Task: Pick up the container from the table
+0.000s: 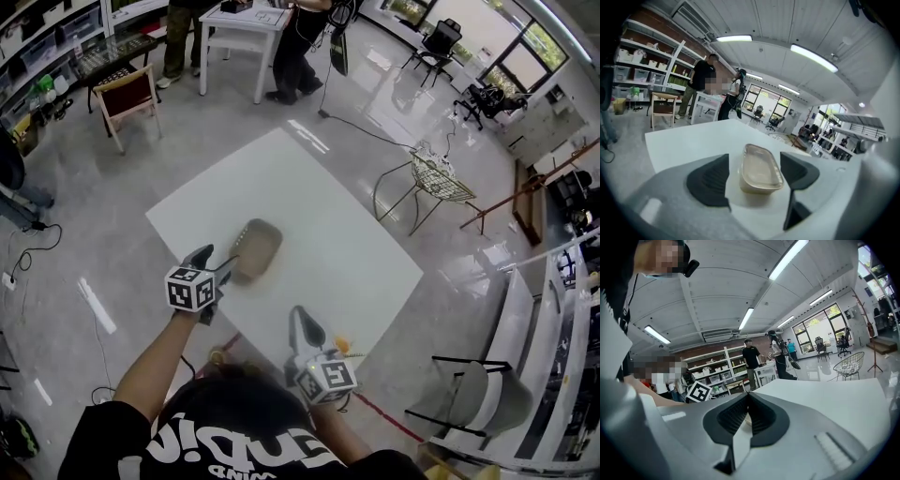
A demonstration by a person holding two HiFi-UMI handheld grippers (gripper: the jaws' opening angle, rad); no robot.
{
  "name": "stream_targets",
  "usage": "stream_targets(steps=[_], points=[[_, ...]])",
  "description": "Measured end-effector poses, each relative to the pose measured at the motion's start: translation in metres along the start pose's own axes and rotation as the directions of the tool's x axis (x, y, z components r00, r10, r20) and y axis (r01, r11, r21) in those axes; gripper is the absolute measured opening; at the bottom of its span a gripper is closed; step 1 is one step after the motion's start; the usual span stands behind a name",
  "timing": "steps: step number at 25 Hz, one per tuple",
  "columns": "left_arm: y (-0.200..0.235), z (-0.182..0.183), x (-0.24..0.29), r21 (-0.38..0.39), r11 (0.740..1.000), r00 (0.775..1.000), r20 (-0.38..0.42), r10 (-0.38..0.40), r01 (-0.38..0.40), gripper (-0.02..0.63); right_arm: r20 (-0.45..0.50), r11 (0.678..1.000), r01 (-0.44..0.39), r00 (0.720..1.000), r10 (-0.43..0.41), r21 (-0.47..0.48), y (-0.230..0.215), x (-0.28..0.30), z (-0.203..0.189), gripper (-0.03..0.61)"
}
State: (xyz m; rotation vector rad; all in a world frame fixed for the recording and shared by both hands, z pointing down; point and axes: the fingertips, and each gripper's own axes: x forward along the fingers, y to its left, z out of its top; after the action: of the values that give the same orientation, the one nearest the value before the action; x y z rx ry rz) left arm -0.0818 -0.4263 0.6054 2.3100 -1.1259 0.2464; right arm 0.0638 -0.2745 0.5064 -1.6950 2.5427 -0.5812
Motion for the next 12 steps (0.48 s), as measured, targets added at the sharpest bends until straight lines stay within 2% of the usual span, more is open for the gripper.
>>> stream_targets(steps=[7, 12], points=[[0.019, -0.030, 0.035, -0.046, 0.999, 0.994, -0.107, 0.007, -0.012, 0.336, -0.019, 1.000, 0.012, 1.000, -0.011, 0.015, -0.008, 0.009, -0.006, 0.000], [0.023, -0.044, 0.048, -0.078, 0.997, 0.989, -0.150, -0.002, -0.010, 0.311, -0.032, 0.999, 0.024, 0.999, -0.023, 0.024, -0.013, 0.012, -0.011, 0.000]])
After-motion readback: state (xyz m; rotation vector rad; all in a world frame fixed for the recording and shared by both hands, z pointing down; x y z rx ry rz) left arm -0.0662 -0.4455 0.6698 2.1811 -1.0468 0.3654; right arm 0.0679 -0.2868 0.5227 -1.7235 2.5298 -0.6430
